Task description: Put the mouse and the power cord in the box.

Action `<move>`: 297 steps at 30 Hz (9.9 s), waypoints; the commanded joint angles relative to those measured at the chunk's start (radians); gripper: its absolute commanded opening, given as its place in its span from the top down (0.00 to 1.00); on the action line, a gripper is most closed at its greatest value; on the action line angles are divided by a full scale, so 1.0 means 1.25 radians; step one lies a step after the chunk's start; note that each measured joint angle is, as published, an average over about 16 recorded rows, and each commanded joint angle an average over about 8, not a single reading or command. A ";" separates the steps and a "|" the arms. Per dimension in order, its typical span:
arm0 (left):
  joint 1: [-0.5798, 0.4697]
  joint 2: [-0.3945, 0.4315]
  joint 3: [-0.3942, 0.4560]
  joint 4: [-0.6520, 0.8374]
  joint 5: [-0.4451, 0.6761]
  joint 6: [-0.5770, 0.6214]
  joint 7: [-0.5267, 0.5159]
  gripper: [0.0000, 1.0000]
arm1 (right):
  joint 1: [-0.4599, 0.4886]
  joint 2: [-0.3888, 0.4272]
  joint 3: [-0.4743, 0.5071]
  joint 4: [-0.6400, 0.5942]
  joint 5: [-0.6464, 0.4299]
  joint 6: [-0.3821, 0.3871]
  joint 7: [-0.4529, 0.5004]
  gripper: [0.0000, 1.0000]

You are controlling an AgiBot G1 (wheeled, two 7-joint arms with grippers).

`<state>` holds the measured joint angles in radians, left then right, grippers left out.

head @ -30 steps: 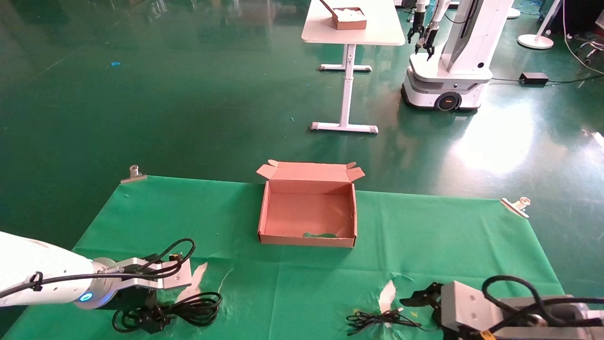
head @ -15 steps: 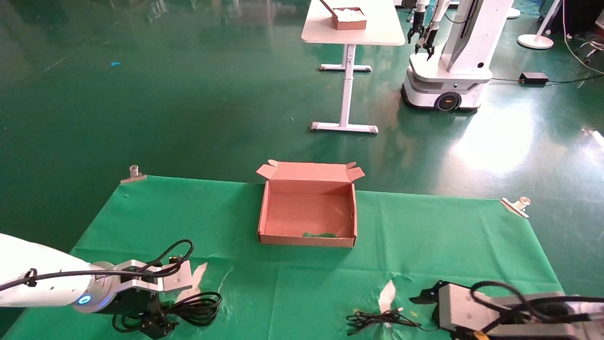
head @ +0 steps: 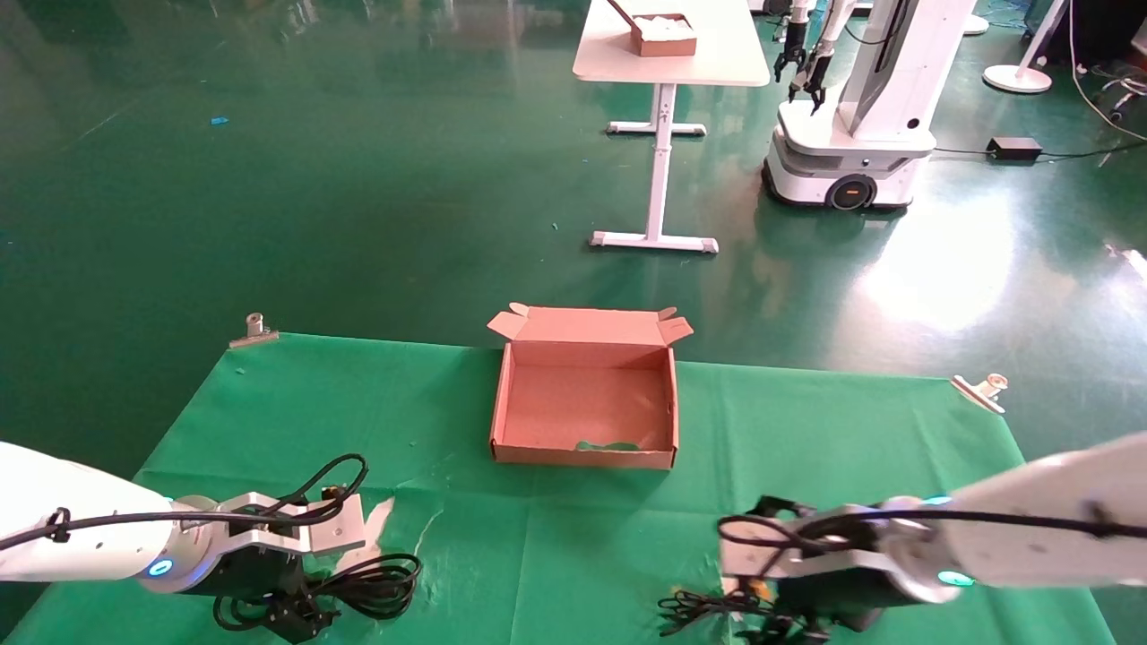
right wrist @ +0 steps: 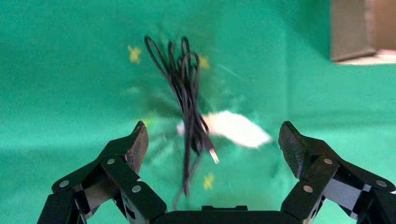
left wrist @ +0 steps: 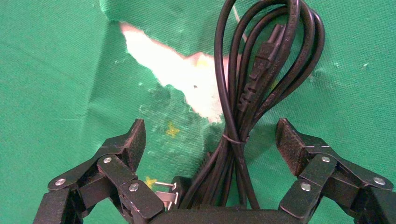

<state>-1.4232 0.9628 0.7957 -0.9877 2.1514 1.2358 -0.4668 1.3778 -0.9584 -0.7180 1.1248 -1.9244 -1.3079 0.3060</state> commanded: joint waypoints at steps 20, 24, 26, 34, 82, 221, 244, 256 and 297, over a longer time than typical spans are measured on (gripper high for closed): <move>0.000 0.000 0.000 0.001 0.000 0.000 0.001 0.87 | 0.049 -0.116 -0.044 -0.187 -0.081 0.038 -0.015 0.61; 0.000 0.000 0.000 0.001 0.000 0.000 0.001 1.00 | 0.049 -0.114 -0.044 -0.184 -0.079 0.038 -0.016 1.00; 0.000 0.000 0.000 0.001 0.000 0.000 0.001 1.00 | 0.048 -0.113 -0.043 -0.182 -0.077 0.037 -0.016 1.00; 0.000 0.000 0.000 0.001 -0.001 0.000 0.001 1.00 | 0.047 -0.110 -0.041 -0.177 -0.073 0.036 -0.017 1.00; -0.010 -0.017 -0.009 -0.007 -0.014 0.007 0.007 1.00 | 0.091 -0.048 -0.010 -0.141 -0.037 0.007 -0.049 1.00; -0.278 -0.055 0.372 0.012 -0.159 -0.424 -0.187 0.00 | 0.299 -0.333 -0.322 -0.380 0.014 0.464 -0.369 0.00; -0.279 -0.055 0.372 0.013 -0.160 -0.424 -0.186 0.00 | 0.196 -0.215 -0.187 -0.282 0.196 0.339 -0.317 0.00; -0.279 -0.055 0.372 0.013 -0.160 -0.424 -0.186 0.00 | 0.087 -0.094 -0.054 -0.181 0.384 0.218 -0.262 0.00; 0.033 -0.181 -0.067 -0.127 -0.706 -0.071 0.043 0.00 | -0.242 0.278 0.350 0.127 0.955 -0.150 -0.095 0.00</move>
<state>-1.3819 0.7360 0.7122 -1.1459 1.2689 1.1470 -0.4132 1.0790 -0.6158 -0.2851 1.2798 -0.7375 -1.4912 0.1852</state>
